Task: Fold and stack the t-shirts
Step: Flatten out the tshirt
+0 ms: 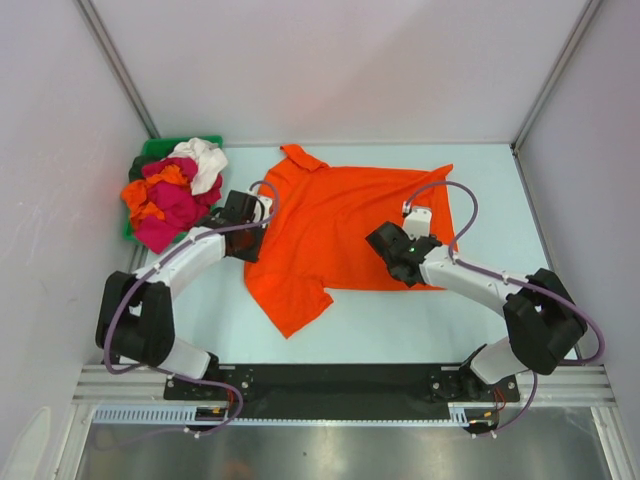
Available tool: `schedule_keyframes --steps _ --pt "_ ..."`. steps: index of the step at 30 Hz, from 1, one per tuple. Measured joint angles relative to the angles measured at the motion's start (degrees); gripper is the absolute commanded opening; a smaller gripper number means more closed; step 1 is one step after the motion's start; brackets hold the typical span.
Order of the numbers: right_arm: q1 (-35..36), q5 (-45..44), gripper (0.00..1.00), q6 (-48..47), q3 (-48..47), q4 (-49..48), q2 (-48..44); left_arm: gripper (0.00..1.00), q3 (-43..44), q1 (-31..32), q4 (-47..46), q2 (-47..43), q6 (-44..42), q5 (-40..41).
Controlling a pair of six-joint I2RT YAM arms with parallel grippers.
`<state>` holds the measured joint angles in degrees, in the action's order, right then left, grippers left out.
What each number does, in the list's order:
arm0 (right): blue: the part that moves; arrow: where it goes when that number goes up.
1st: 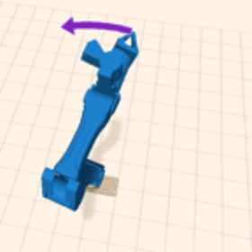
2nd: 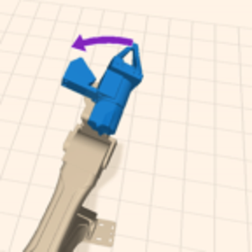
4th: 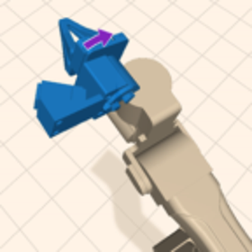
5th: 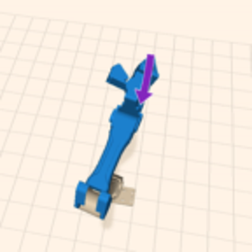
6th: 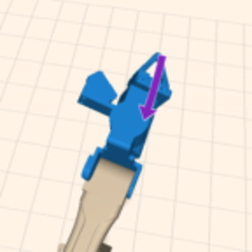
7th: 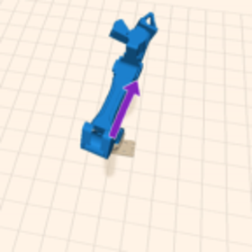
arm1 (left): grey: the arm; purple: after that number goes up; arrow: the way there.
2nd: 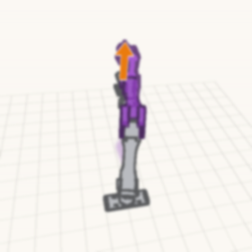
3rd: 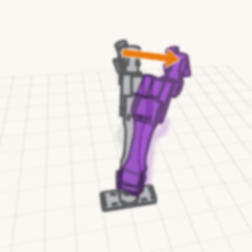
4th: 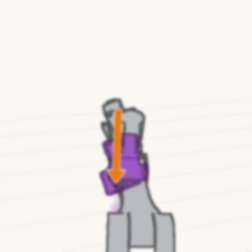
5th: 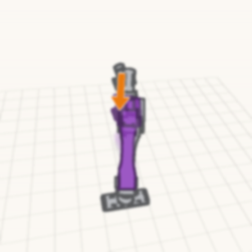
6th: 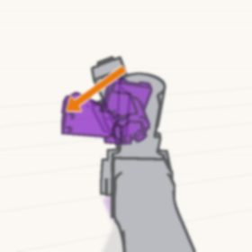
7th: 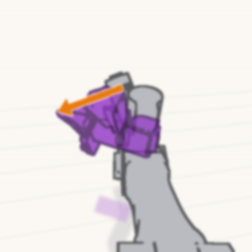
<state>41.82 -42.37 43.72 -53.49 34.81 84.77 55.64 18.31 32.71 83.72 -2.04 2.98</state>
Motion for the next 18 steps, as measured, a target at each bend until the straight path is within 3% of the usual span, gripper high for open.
schedule_keyframes --steps 18 --pt "-8.6 0.7 0.61 -5.8 -0.6 -3.8 0.4 0.29 -2.0 -0.8 -2.2 9.7 -1.6 0.3"
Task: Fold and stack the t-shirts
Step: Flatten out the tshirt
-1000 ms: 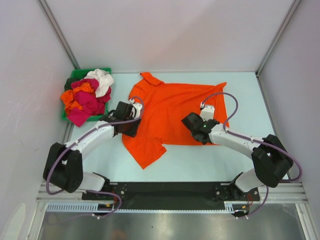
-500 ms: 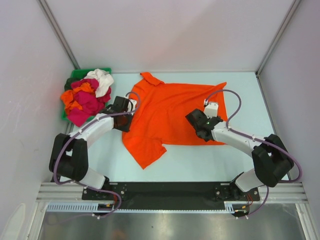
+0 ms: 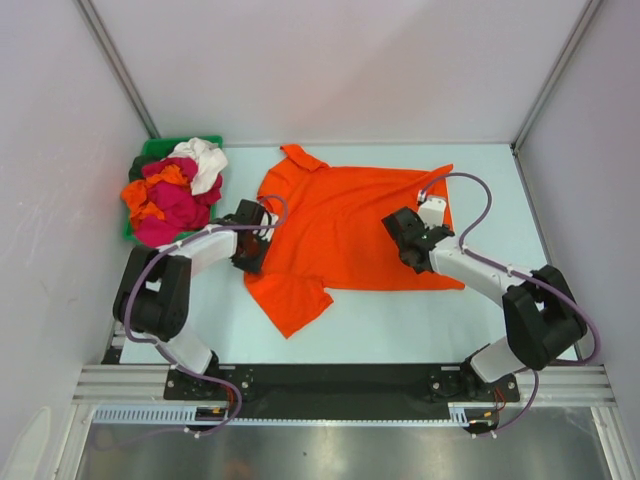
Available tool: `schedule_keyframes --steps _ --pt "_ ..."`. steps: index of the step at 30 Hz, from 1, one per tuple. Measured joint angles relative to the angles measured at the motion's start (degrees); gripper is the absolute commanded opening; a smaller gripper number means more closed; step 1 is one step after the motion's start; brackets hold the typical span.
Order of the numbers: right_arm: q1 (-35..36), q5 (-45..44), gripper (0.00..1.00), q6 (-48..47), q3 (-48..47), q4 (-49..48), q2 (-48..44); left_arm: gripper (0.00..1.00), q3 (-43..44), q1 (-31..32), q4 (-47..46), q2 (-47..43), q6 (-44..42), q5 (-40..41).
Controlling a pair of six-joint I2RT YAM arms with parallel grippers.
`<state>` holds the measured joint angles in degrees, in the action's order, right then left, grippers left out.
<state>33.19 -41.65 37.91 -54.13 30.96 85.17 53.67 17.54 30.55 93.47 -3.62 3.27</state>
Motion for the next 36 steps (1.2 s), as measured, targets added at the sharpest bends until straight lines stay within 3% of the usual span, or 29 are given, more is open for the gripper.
schedule_keyframes --steps 14,16,21,26,27,29,36 --pt "-2.5 5.6 0.49 2.3 -0.9 0.1 6.1 0.04 1.4 0.0 1.5 1.9 -0.9 -1.7" --pt "-2.6 6.6 0.47 3.1 -0.9 0.3 7.4 0.03 1.4 0.0 1.6 1.9 -1.4 -1.7" --pt "-2.6 9.4 0.31 5.9 -0.9 0.9 11.0 0.00 1.7 0.0 2.0 2.1 -2.6 -1.8" --pt "-2.3 10.3 0.15 8.7 -0.6 0.2 11.8 0.00 1.9 0.0 2.2 2.3 -3.5 -2.0" --pt "-2.3 10.3 0.07 9.1 -0.5 -0.2 11.8 0.00 1.9 0.0 2.2 2.3 -3.6 -2.0" --pt "-2.2 10.5 0.00 9.7 -0.3 -0.6 11.8 0.00 1.9 0.1 2.2 2.3 -4.1 -2.0" --pt "-0.2 8.1 0.00 12.2 1.1 -2.0 11.5 0.00 1.7 0.1 2.3 2.2 -5.5 -2.0"
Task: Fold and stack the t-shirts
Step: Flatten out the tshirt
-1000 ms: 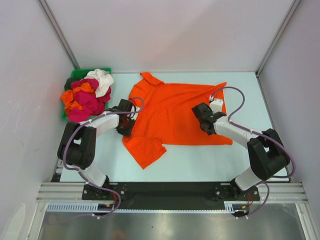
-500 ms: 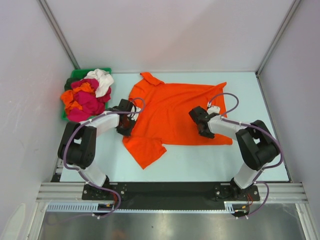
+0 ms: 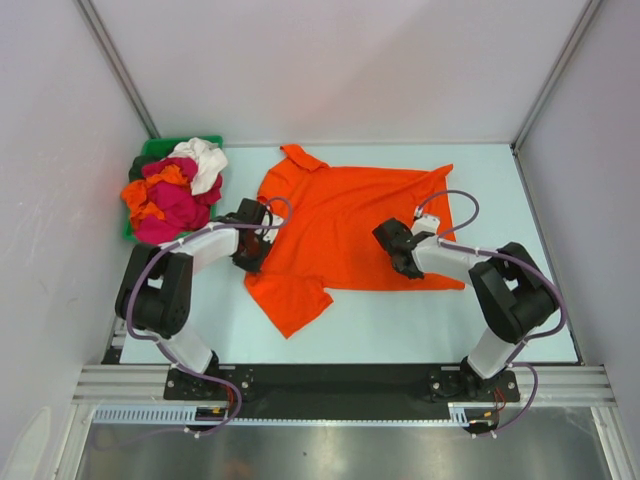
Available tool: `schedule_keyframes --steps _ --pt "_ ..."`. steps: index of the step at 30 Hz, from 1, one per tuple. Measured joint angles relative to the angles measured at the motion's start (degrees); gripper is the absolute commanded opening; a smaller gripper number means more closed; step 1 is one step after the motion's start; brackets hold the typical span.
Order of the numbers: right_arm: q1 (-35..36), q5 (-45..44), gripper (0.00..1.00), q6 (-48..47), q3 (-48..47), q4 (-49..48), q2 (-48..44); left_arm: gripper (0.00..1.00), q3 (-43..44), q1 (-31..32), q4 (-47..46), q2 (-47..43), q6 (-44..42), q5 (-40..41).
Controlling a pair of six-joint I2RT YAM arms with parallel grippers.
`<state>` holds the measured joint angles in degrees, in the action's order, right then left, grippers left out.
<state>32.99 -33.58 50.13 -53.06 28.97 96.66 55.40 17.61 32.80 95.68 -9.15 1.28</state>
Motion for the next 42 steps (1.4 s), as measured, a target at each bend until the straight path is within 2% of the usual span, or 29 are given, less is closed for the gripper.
schedule_keyframes --steps 13,23,36,39,40,42 --pt "8.3 -3.7 0.00 7.2 3.2 1.2 -2.1 0.00 -1.4 -0.3 2.6 -1.4 -3.9 1.6" --pt "10.6 -0.4 0.00 12.2 6.8 2.4 -6.6 0.00 1.2 -0.7 14.6 -3.8 -9.0 2.4" --pt "17.7 0.8 0.00 16.3 7.5 7.7 -8.1 0.00 0.5 -0.8 21.7 -7.5 -13.4 0.9" --pt "20.6 0.9 0.00 17.9 7.3 9.1 -8.0 0.04 -0.6 -0.8 22.4 -7.5 -13.7 0.5" --pt "21.4 0.8 0.04 18.4 7.3 9.6 -8.0 0.13 -1.0 -0.8 22.5 -7.5 -13.9 0.4" --pt "22.2 0.9 0.15 18.9 6.9 10.3 -7.8 0.22 -1.4 -0.8 22.8 -7.5 -13.9 0.3"
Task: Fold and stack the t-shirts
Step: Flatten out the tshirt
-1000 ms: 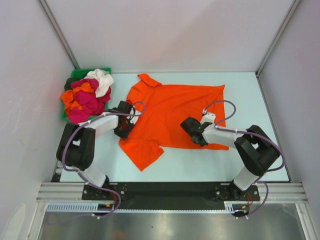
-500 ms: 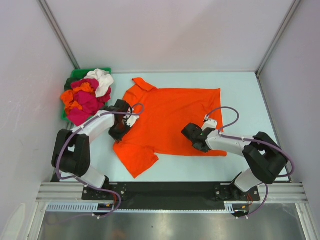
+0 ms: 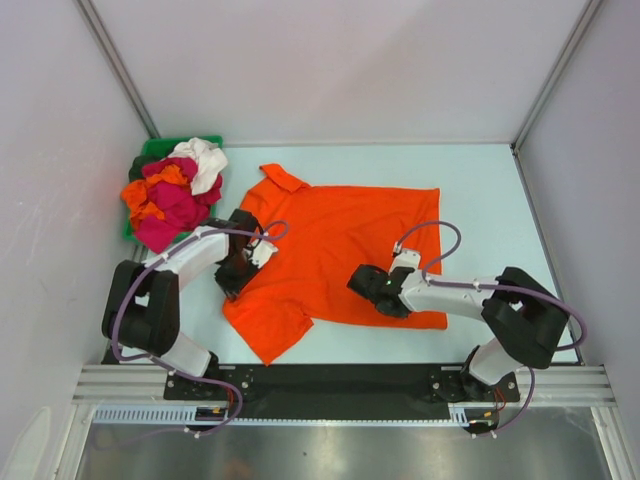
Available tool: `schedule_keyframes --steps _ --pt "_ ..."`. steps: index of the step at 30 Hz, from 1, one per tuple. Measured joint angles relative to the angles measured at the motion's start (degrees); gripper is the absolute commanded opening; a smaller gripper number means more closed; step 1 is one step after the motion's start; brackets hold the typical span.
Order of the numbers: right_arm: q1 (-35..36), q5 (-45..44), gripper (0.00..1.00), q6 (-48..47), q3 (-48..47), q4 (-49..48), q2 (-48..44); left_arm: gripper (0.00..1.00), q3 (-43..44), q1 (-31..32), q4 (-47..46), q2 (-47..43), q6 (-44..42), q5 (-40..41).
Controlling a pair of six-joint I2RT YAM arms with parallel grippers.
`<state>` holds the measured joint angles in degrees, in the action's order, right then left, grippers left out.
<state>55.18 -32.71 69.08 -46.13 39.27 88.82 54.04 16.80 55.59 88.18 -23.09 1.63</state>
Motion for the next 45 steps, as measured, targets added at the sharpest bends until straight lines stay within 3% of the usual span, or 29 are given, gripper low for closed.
schedule_keyframes --steps 1,2,3,6,9,18,23,29,33,45 --pt "0.1 0.1 0.26 0.1 -0.4 0.4 0.2 0.25 0.0 0.0 0.0 0.0 0.0 -0.2" --pt "0.2 0.2 0.31 0.2 -0.7 0.9 0.3 0.26 0.1 -0.1 0.1 0.0 0.1 -0.3" --pt "0.2 0.6 0.42 0.0 -1.3 2.0 0.5 0.35 0.2 -0.2 0.1 0.0 0.1 -0.3" --pt "-0.5 2.9 0.60 -1.6 -3.7 5.6 1.0 0.54 2.5 -0.7 1.1 0.1 0.2 -0.4" --pt "-3.7 3.7 0.66 -4.8 -8.9 7.7 1.0 0.67 10.0 -1.8 2.2 1.3 0.8 -0.4" --pt "-23.3 1.9 0.64 -22.8 -33.7 3.1 4.3 0.65 48.8 -8.6 -0.2 14.6 7.0 -3.5" --pt "-30.8 0.6 0.62 -33.5 -46.7 -1.2 13.9 0.65 60.8 -10.0 -2.3 24.1 10.9 -3.6" --pt "-34.9 1.3 0.56 -41.5 -59.8 -3.1 26.9 0.61 75.3 -9.8 -4.2 39.2 13.4 -3.7" --pt "-36.5 2.4 0.55 -43.5 -64.3 -3.5 31.2 0.60 80.5 -9.7 -5.8 46.0 13.8 -3.3" --pt "-35.8 3.3 0.53 -46.1 -67.6 -4.8 34.0 0.58 81.4 -7.3 -13.1 54.4 13.1 -2.8"
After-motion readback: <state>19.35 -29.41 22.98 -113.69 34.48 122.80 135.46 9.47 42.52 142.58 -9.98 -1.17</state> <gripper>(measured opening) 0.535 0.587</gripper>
